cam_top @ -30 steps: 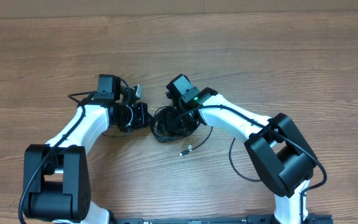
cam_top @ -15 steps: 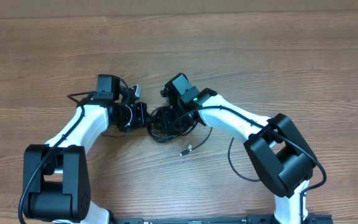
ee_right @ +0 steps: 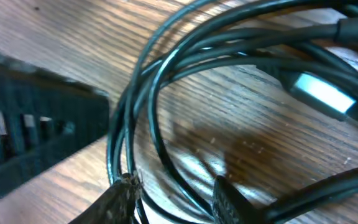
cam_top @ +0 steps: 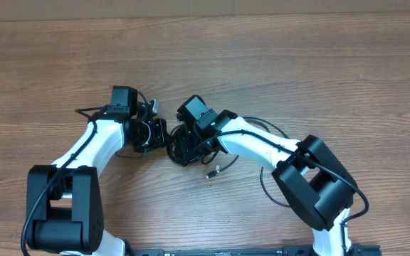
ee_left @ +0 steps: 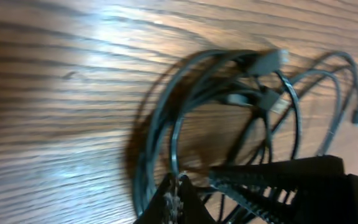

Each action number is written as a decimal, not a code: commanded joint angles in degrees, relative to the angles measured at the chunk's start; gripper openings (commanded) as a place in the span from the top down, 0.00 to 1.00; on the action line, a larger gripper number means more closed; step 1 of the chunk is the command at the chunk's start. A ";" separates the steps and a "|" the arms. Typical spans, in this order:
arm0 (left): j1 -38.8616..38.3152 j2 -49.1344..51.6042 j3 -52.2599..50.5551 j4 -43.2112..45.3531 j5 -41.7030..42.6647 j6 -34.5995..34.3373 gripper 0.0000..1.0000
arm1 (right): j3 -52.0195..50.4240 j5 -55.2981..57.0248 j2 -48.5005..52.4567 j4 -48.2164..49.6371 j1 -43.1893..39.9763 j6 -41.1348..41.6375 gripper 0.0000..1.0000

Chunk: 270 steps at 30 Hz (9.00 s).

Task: Untangle cables

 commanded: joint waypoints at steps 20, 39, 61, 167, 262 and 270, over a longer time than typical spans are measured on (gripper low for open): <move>3.19 0.52 0.74 -1.57 -5.01 -5.07 0.91 | -0.42 3.30 2.16 1.97 1.20 3.98 0.62; 3.06 0.52 0.74 -0.07 4.11 0.61 0.78 | 4.74 -9.20 -4.37 2.40 -3.89 4.35 0.96; 2.95 0.52 0.74 0.74 7.34 5.42 0.69 | 3.93 4.35 -9.25 -15.58 -13.75 7.41 0.96; 2.93 0.52 0.74 0.92 7.48 4.98 0.73 | -3.28 0.57 -9.03 -14.64 -4.04 17.40 0.42; -19.80 0.52 6.45 -8.81 -23.39 -4.81 0.72 | -5.57 -12.70 -10.21 -26.01 -35.39 -16.98 0.51; -19.78 0.52 6.45 -8.98 -19.80 -10.67 0.63 | -8.72 -12.37 -10.21 -22.18 -35.36 -16.94 0.48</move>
